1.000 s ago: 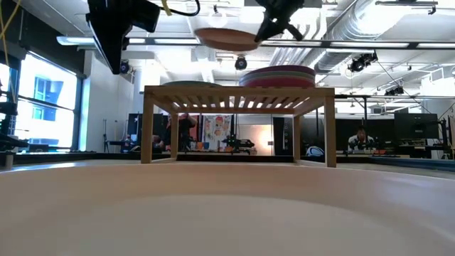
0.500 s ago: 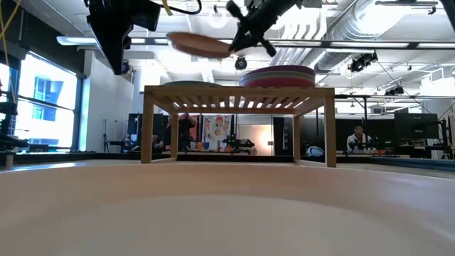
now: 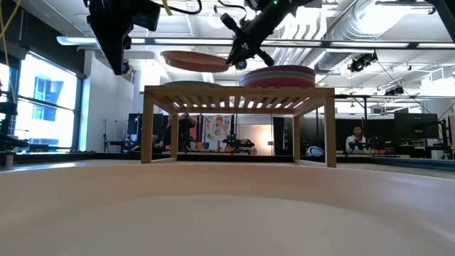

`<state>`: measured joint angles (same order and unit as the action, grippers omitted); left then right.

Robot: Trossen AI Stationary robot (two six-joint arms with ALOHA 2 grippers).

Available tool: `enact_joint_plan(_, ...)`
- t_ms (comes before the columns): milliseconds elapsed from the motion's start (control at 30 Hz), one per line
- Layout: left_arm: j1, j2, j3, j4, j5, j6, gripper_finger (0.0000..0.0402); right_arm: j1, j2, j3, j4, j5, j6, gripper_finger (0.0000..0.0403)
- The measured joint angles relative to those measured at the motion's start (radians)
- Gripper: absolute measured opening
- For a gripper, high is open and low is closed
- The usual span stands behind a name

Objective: Place and stack plates onto a shelf
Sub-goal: Stack the brown plate on top of the blue plate on the shelf

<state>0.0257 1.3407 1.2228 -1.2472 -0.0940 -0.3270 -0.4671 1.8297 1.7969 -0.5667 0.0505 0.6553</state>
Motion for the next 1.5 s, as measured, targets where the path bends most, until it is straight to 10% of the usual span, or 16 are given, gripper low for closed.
enact_joint_plan(1500,0.0,0.0,0.0,0.019,0.003,-0.002,0.0065,0.005,0.023,0.0,-0.065,0.027,-0.032,0.0)
